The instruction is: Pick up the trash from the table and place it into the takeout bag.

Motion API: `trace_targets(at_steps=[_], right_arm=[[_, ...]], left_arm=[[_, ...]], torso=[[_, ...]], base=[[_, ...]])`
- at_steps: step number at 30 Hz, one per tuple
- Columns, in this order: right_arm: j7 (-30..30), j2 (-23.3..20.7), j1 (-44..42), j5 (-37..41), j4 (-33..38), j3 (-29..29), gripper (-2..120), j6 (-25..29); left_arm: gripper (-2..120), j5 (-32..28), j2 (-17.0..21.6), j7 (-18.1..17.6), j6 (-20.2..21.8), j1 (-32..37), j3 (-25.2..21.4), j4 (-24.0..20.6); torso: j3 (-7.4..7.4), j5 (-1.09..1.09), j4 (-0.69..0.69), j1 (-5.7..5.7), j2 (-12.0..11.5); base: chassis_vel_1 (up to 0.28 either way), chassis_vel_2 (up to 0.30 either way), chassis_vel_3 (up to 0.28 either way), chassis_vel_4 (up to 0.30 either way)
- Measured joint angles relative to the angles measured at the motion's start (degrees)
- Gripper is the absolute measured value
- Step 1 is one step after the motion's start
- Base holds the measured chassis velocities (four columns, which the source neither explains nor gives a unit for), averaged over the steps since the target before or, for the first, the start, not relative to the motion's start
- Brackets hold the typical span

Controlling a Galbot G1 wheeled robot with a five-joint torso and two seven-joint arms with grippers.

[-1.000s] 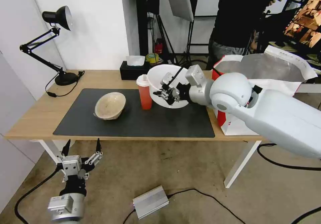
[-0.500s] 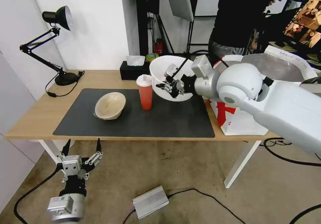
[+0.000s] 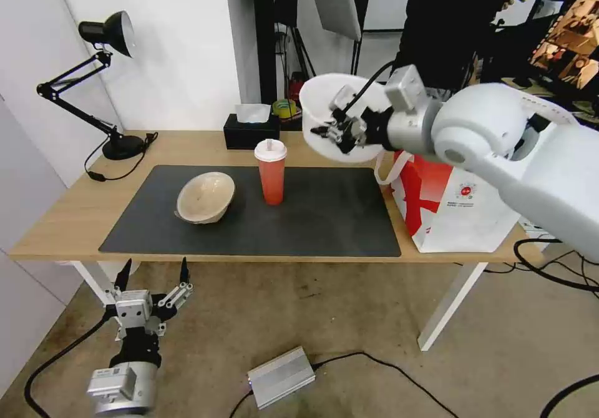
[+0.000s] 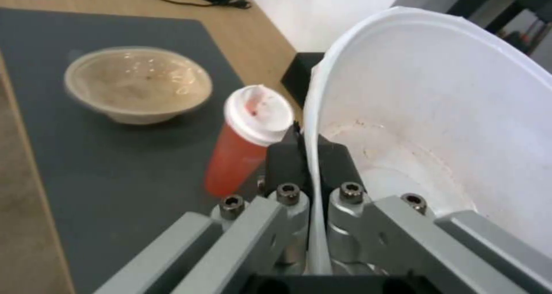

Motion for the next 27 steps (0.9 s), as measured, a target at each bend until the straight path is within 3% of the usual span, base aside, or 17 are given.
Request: trace_targets(at_steps=[27], right_arm=[[-3.86, -3.33, 3.74, -2.34, -7.72, 0.65, 0, 1.31]], left_arm=[[100, -0.26, 0.01, 0.04, -0.1, 0.29, -0.22, -0.58]], torso=[[0.0, 0.01, 0.0, 0.0, 0.0]], base=[[0.0, 0.0, 0.0, 0.0]])
